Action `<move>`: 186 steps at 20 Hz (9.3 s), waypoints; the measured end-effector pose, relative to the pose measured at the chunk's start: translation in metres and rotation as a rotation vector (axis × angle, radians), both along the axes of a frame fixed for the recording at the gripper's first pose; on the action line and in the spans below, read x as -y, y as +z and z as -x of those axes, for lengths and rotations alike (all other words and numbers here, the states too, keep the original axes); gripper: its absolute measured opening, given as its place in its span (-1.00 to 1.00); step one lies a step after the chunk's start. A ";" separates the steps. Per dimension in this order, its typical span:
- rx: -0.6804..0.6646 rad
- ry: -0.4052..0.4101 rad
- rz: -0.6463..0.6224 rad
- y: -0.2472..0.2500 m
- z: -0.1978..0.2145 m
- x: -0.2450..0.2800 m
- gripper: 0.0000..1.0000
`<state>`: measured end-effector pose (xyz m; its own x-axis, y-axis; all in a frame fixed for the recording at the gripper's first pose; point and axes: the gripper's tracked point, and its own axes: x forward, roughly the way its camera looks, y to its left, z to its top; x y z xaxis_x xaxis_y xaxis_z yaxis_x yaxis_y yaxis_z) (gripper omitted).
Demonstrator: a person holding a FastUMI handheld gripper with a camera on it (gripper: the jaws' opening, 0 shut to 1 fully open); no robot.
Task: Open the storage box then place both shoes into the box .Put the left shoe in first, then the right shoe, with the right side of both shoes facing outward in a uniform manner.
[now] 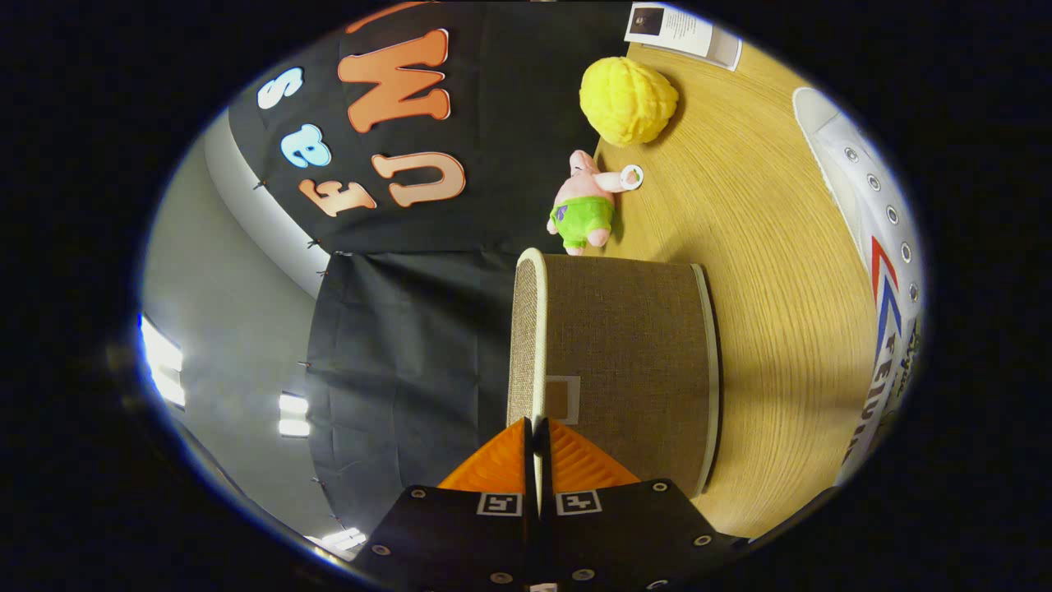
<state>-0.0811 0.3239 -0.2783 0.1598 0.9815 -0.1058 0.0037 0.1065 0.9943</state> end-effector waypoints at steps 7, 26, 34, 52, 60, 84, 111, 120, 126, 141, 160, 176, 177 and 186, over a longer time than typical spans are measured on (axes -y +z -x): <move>0.068 -0.005 0.011 0.051 -0.003 -0.024 -0.99; 0.513 0.137 0.208 0.193 0.011 -0.218 -0.88; 0.624 0.164 0.310 0.168 0.022 -0.249 0.86; 0.710 -0.155 0.594 0.125 -0.065 -0.113 0.96; 0.654 -0.354 0.821 0.070 -0.090 0.011 0.96; 0.222 -0.461 1.168 -0.148 -0.079 0.197 0.08; 0.573 -0.413 0.838 0.063 -0.087 -0.013 -1.00; 0.728 -0.181 0.839 0.033 -0.055 -0.115 -1.00; 0.750 -0.037 0.860 0.000 -0.031 -0.126 -1.00; 0.734 0.031 0.871 -0.001 -0.024 -0.129 0.95; 0.612 -0.466 1.113 0.020 -0.093 0.137 0.96; 0.339 -0.576 1.319 -0.082 -0.060 0.351 0.97; 0.327 -0.564 1.322 -0.090 -0.059 0.353 0.97; 0.256 -0.466 1.326 -0.144 -0.049 0.356 0.86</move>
<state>-0.0323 -0.0321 -0.4223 0.5888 0.0350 -0.8075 0.1350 0.9808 0.1410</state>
